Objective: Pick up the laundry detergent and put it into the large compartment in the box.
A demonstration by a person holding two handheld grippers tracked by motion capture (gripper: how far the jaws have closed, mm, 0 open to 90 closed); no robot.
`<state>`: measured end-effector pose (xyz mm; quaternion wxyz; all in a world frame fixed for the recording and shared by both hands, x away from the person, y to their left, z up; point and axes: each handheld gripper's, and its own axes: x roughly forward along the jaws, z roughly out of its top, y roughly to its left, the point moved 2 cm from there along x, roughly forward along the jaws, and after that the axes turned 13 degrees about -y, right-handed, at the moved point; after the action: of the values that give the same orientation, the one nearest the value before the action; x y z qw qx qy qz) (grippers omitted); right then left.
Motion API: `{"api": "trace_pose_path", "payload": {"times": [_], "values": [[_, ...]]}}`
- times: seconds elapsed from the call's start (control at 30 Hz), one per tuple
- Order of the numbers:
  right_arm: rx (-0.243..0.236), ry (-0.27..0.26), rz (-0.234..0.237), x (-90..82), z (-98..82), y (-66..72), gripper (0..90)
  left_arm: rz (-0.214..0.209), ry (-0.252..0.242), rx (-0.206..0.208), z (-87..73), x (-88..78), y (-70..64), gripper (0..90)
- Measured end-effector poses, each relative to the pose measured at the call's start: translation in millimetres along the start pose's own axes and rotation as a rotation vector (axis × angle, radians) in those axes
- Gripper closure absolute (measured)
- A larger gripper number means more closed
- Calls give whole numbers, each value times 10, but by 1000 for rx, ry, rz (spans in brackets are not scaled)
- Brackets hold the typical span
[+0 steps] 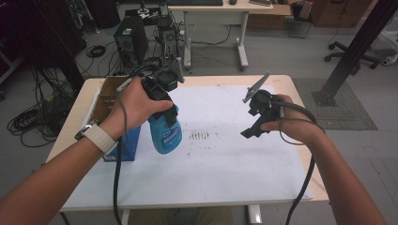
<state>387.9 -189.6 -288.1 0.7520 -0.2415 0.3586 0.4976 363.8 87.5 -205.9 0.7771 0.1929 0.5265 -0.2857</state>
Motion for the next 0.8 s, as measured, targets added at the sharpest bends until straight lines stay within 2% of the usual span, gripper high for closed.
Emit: {"api": "trace_pose_path", "payload": {"times": [0.47, 0.8], "values": [[-4, 1, 5, 24, 25, 12, 102, 20, -9, -40, 80, -225, 39, 374], [-6, 2, 7, 24, 27, 6, 102, 40, -19, -71, 120, -377, 115, 373]]}}
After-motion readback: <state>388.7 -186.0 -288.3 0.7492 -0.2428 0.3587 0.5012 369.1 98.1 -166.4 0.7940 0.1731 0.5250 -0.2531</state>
